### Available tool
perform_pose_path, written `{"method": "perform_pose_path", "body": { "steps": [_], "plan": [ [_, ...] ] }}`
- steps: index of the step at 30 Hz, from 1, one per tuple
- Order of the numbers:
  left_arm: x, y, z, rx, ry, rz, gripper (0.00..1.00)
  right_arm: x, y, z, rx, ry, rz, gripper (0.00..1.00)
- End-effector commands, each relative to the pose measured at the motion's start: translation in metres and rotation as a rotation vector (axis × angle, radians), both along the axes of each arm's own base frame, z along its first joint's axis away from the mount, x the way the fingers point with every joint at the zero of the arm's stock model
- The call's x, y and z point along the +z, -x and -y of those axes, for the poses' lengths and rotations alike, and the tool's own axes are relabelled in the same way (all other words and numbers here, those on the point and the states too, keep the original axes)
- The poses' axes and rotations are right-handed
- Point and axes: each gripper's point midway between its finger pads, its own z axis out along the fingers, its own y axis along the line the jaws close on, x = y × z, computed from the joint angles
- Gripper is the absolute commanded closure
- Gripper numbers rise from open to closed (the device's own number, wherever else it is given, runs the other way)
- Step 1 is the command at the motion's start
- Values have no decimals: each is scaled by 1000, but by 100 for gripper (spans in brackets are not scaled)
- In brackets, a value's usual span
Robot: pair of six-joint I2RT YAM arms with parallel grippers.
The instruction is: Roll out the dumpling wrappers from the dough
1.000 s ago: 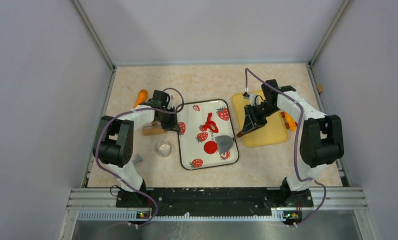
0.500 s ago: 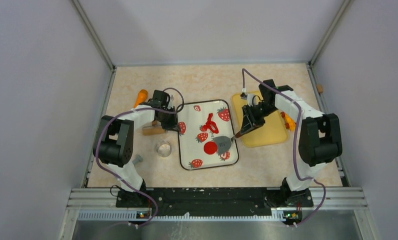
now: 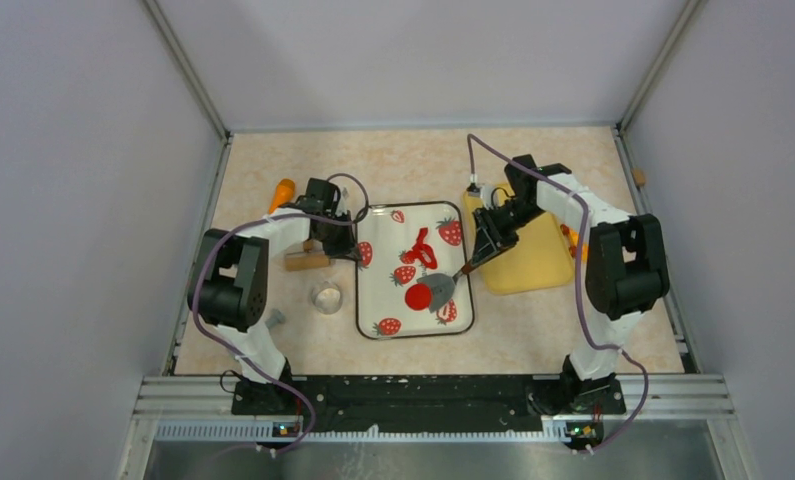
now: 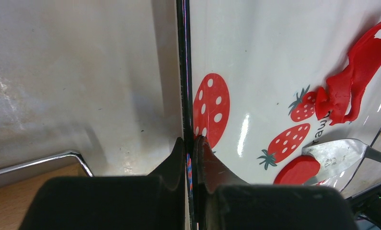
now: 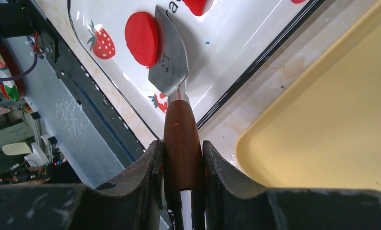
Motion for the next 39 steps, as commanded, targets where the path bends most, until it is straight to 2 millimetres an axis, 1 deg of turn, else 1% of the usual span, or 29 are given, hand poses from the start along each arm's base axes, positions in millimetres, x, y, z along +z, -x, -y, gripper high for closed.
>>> {"method": "perform_pose_path", "body": {
  "steps": [1,5,9,18,21,26,32,35,38,39],
  "plan": [
    [-6,-6,3,-38,-21,15,100,-13,-12,0,65,43,95,100],
    [-5,-9,4,-40,-20,20,100,-11,-6,-4,80,8,88,100],
    [-5,-10,4,-40,-21,19,100,1,1,-15,108,-88,73,100],
    [-3,-11,3,-43,-29,29,100,25,20,-33,149,-261,-2,100],
    [-2,-12,3,-44,-30,36,100,27,23,-35,153,-285,-20,100],
    [0,-14,0,-42,-37,47,100,37,24,-40,162,-332,-24,100],
    [8,-19,0,-36,-34,68,100,49,22,-39,164,-336,9,100],
    [14,-22,2,-37,-22,84,100,43,17,-31,149,-275,48,100],
    [15,-24,3,-39,-20,90,100,40,11,-23,120,-259,55,100],
    [15,-24,3,-40,-19,90,100,34,5,-18,100,-213,71,100]
  ]
}}
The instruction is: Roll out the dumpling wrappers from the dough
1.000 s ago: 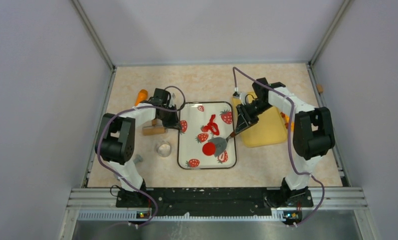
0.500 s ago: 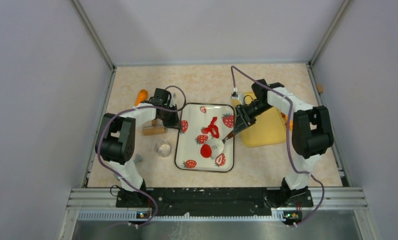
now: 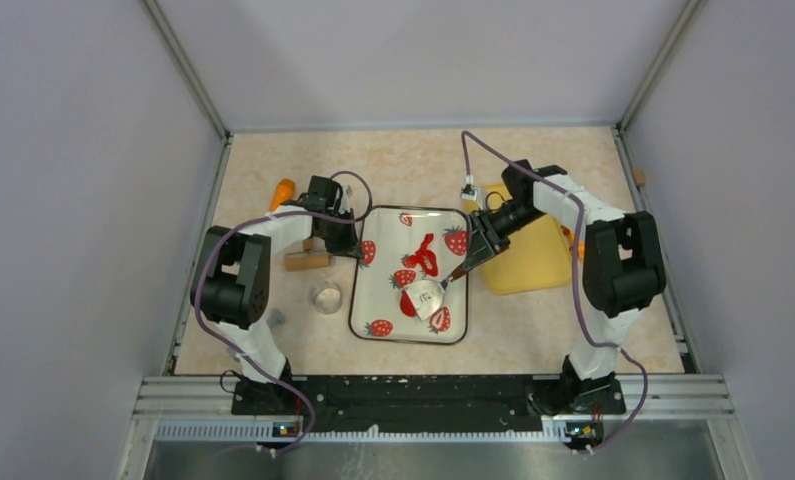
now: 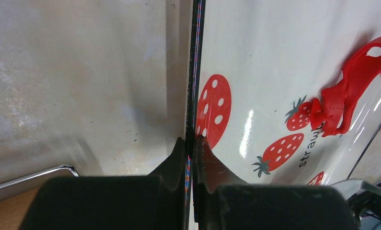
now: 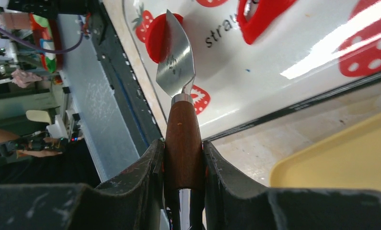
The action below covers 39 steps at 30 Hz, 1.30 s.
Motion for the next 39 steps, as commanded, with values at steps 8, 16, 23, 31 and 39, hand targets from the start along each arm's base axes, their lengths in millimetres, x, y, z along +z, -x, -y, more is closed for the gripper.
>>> {"method": "perform_pose_path", "body": {
  "steps": [8,16,23,31,39],
  "plan": [
    [14,-14,0,-6,-6,72,100,-9,-37,30,-83,186,184,100],
    [14,-10,4,-11,19,68,100,-19,-33,22,-53,231,190,100],
    [15,-10,8,-21,41,63,100,-27,-31,6,-29,215,163,100],
    [17,-11,7,-35,32,79,100,-15,-28,-13,0,89,113,100],
    [26,-19,5,-78,6,114,100,13,-8,-26,52,-102,52,100]
  ]
}}
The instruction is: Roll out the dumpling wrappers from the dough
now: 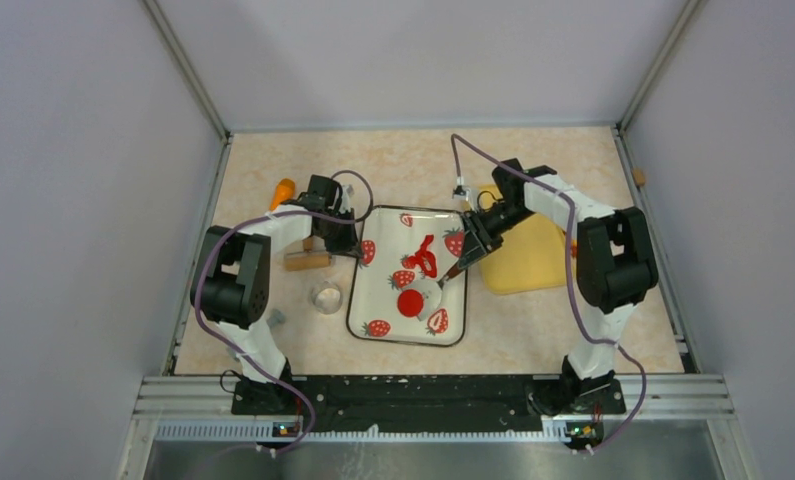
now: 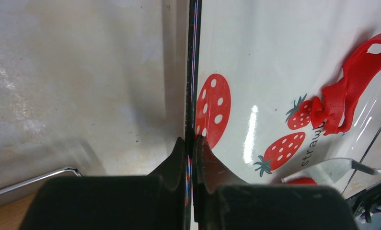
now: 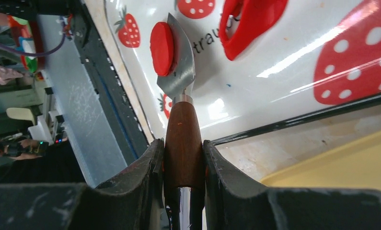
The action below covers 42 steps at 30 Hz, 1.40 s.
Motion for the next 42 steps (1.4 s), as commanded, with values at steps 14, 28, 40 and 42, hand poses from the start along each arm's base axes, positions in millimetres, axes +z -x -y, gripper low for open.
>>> {"method": "perform_pose_path", "body": {
  "steps": [14,28,40,42],
  "plan": [
    [87,-57,7,-100,-10,271,56,68,-39,53,-223,-212,53,100],
    [102,-51,11,-97,32,312,52,98,-131,207,-726,-13,233,100],
    [95,-41,3,-111,-6,309,50,92,-167,212,-770,-25,223,100],
    [93,-39,2,-113,-11,305,50,89,-169,209,-768,-31,207,100]
  ]
}}
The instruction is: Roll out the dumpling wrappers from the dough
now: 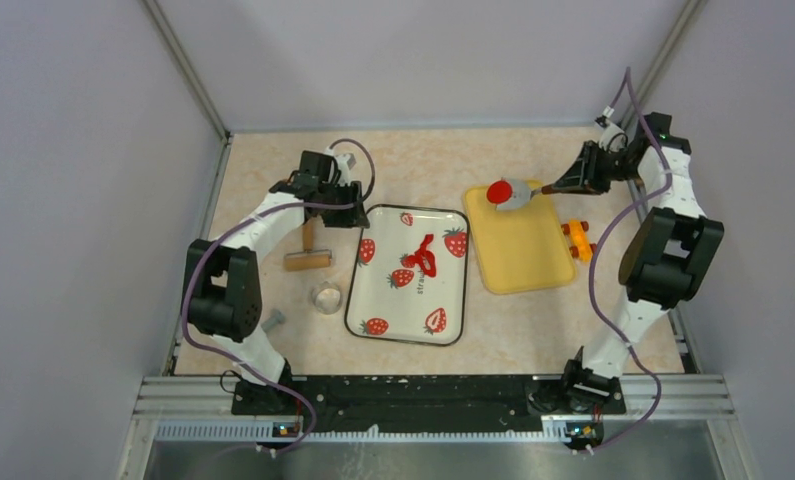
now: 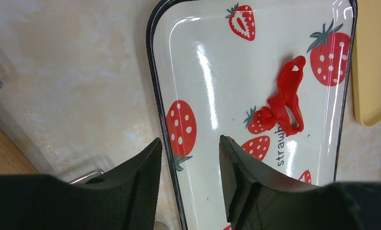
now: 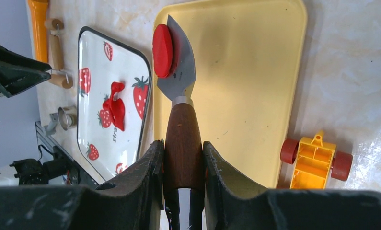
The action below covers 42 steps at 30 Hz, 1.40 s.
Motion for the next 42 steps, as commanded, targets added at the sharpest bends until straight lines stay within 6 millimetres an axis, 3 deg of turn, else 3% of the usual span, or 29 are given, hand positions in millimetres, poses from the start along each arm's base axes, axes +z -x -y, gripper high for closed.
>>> {"method": "perform_pose_path", "body": {
  "steps": [1,15,18,27,36,38,42],
  "plan": [
    [17,0,-2,-14,-2,67,50,14,-16,-9,9,-31,41,100],
    [15,11,-10,-18,-33,80,48,-23,-22,-32,26,-19,-94,100],
    [15,13,-13,-15,-40,84,47,-35,-27,-27,-2,56,-117,100],
    [16,15,-14,5,-18,93,46,-37,-44,-6,-13,361,-115,100],
    [20,16,-25,67,35,90,45,-19,-59,1,12,552,-40,100],
    [20,16,-28,81,48,84,45,-10,-60,7,-5,587,-14,100],
    [23,14,-29,96,67,89,45,27,-64,18,-46,649,84,100]
  ]
}}
